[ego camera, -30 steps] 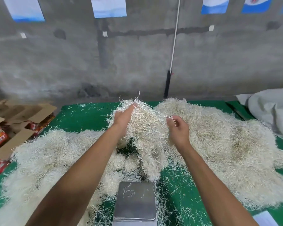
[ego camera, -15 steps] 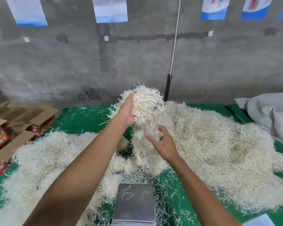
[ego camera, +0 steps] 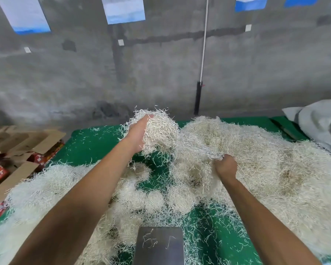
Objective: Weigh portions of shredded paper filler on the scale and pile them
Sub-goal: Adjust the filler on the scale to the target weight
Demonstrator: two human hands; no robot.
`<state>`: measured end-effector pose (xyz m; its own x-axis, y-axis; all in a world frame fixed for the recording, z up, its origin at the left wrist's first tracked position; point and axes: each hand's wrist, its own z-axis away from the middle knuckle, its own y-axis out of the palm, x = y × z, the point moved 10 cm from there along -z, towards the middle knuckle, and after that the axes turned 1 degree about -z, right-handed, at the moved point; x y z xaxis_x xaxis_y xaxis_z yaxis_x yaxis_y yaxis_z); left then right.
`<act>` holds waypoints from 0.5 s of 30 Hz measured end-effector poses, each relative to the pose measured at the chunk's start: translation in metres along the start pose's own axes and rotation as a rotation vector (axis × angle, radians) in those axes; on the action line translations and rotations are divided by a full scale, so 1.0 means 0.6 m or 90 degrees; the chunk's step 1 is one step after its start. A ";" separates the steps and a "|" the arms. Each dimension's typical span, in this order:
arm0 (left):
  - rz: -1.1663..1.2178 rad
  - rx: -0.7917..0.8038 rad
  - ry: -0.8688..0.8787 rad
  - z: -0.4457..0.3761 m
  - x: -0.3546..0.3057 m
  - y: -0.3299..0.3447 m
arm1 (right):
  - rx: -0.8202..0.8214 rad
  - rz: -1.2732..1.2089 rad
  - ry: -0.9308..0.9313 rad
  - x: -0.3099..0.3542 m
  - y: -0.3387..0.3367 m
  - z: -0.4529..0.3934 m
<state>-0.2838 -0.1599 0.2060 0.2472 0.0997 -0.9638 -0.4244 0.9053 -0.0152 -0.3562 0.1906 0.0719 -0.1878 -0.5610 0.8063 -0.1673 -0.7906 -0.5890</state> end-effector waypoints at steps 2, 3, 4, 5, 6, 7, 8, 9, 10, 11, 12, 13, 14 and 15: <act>0.057 0.049 -0.009 -0.014 0.006 0.016 | -0.008 -0.072 0.086 -0.041 0.002 -0.020; 0.079 0.084 -0.005 -0.020 0.005 0.025 | -0.013 -0.109 0.130 -0.063 0.004 -0.023; 0.095 0.108 0.000 -0.023 0.002 0.030 | -0.016 -0.135 0.166 -0.084 0.006 -0.024; 0.102 0.120 0.003 -0.027 0.001 0.032 | -0.007 -0.150 0.178 -0.099 0.012 -0.024; 0.096 0.117 0.006 -0.034 -0.001 0.032 | 0.022 -0.153 0.181 -0.105 0.022 -0.022; 0.079 0.108 0.009 -0.039 -0.001 0.033 | 0.068 -0.145 0.165 -0.102 0.035 -0.016; 0.052 0.097 0.006 -0.045 0.003 0.036 | 0.124 -0.133 0.143 -0.091 0.049 -0.007; 0.024 0.092 0.001 -0.053 0.010 0.043 | 0.166 -0.073 0.113 -0.080 0.061 -0.003; 0.002 0.091 -0.012 -0.059 0.018 0.052 | 0.191 0.058 0.072 -0.063 0.066 0.003; -0.007 0.096 -0.021 -0.061 0.024 0.066 | 0.190 0.209 0.024 -0.041 0.068 0.009; -0.007 0.110 -0.025 -0.060 0.026 0.083 | 0.190 0.324 -0.041 -0.003 0.069 0.019; -0.008 0.123 -0.023 -0.058 0.025 0.100 | 0.195 0.330 -0.112 0.043 0.076 0.027; -0.014 0.139 -0.022 -0.056 0.026 0.117 | 0.216 0.270 -0.179 0.090 0.085 0.040; -0.013 0.153 -0.025 -0.057 0.028 0.133 | 0.237 0.159 -0.234 0.133 0.093 0.052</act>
<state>-0.3431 -0.1000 0.1796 0.2896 0.0918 -0.9527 -0.2012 0.9790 0.0332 -0.3505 0.0941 0.1051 0.1820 -0.7372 0.6507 0.2038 -0.6191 -0.7584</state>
